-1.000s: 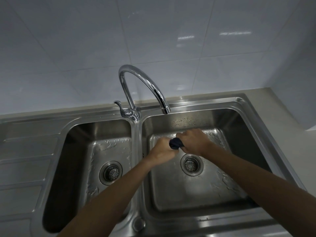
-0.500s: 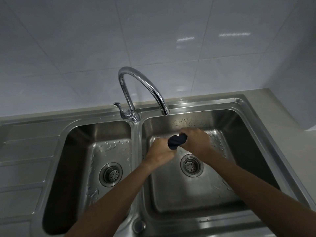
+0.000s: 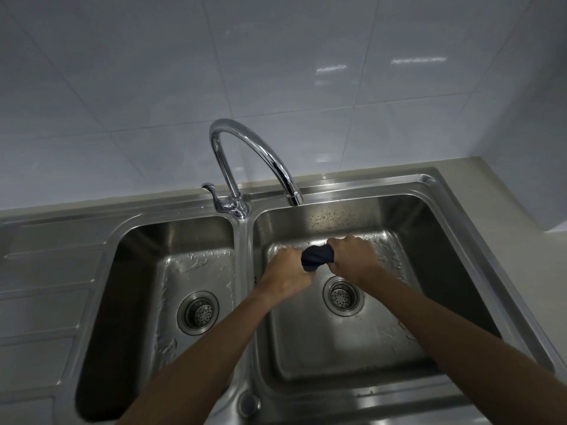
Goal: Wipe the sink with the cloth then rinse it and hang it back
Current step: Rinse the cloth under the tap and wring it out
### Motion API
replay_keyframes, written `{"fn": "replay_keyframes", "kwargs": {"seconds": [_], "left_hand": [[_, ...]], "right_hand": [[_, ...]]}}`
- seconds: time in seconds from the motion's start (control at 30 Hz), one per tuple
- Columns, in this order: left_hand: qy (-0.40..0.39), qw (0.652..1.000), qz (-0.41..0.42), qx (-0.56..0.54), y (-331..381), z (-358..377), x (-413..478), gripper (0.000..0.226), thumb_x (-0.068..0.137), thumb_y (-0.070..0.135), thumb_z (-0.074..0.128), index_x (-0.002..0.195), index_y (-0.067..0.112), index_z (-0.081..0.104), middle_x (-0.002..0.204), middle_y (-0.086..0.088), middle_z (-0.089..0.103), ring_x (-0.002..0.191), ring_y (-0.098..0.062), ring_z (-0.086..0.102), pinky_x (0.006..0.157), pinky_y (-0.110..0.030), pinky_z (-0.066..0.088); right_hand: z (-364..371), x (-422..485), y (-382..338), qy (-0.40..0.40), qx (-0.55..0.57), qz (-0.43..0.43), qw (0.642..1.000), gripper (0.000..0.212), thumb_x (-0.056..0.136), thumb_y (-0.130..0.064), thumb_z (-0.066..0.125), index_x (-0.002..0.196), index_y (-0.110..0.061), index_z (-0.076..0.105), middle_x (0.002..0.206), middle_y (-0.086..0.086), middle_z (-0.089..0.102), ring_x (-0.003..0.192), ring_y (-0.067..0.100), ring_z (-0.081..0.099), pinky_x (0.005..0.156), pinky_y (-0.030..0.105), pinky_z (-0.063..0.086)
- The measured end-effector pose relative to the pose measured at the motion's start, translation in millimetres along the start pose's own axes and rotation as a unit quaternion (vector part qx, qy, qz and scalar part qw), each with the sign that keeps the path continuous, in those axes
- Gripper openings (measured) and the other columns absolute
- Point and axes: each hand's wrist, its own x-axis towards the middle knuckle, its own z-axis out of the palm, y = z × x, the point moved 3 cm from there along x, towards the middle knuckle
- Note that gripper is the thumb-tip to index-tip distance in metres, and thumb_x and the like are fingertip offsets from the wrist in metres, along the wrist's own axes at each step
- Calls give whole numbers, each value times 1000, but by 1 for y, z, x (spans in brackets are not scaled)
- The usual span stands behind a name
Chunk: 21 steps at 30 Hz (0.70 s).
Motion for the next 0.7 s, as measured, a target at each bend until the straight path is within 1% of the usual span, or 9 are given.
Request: {"fn": "replay_keyframes", "kwargs": {"seconds": [0.07, 0.17, 0.27, 0.33, 0.4, 0.47, 0.53, 0.6, 0.7], "left_hand": [[-6, 1000, 1, -15, -1, 2, 1, 31, 79, 9, 58, 52, 17, 44, 50, 5, 47, 52, -13, 47, 48, -24, 35], [-4, 1000, 11, -14, -2, 5, 2, 25, 79, 10, 59, 56, 10, 50, 51, 4, 49, 55, -17, 52, 49, -25, 36], [10, 1000, 26, -3, -5, 6, 6, 17, 78, 13, 61, 66, 2, 59, 59, -6, 61, 62, -23, 62, 53, -30, 44], [-6, 1000, 28, 13, -7, 5, 7, 15, 75, 22, 60, 76, 7, 63, 70, -5, 66, 71, -21, 65, 61, -32, 52], [-41, 998, 15, 43, -13, 1, 8, 28, 71, 35, 63, 93, 17, 62, 84, 5, 67, 83, -15, 64, 73, -34, 54], [-77, 996, 2, 47, -20, -7, 6, 44, 69, 43, 72, 105, 25, 55, 94, 12, 61, 90, -11, 60, 76, -28, 49], [-99, 994, -27, -27, -29, -17, 0, 53, 68, 40, 79, 112, 25, 53, 100, 10, 60, 93, -10, 59, 77, -23, 45], [-115, 985, -53, -118, -37, -23, -5, 47, 72, 27, 80, 112, 21, 55, 94, 5, 63, 84, -11, 62, 72, -20, 47], [-104, 982, -79, -134, -42, -32, -8, 33, 81, 15, 72, 112, 11, 59, 77, 1, 63, 58, -7, 60, 61, -18, 49]], "right_hand": [[-1, 0, 1, 2, 4, -7, 1000, 28, 88, -24, 52, 112, -10, 58, 102, 12, 65, 94, 30, 62, 75, 33, 46], [-3, -2, 3, 6, 6, -15, 1000, 27, 89, -24, 52, 112, -10, 58, 102, 12, 65, 94, 29, 62, 75, 33, 46], [-4, -3, 3, 12, 15, -17, 1000, 28, 88, -23, 53, 112, -10, 58, 102, 12, 65, 94, 30, 62, 75, 32, 46], [-3, -3, 3, 11, 21, -14, 1000, 28, 88, -24, 52, 113, -10, 58, 103, 13, 65, 94, 30, 62, 74, 31, 45], [-2, -7, 4, 8, 34, -9, 999, 28, 88, -25, 53, 112, -12, 58, 102, 12, 65, 94, 29, 62, 73, 31, 45], [0, -12, 10, 12, 71, 20, 997, 24, 85, -25, 55, 106, -15, 61, 97, 9, 66, 88, 26, 62, 70, 30, 45], [2, -16, 19, 13, 119, 64, 991, 16, 82, -24, 57, 96, -17, 63, 87, 4, 67, 77, 21, 60, 65, 26, 43], [3, -21, 26, 11, 152, 90, 984, 9, 82, -23, 57, 87, -18, 62, 77, 1, 63, 71, 18, 56, 62, 25, 39], [1, -29, 30, 18, 197, 114, 974, 7, 80, -16, 56, 74, -18, 53, 70, -1, 56, 71, 20, 59, 57, 24, 36]]}}
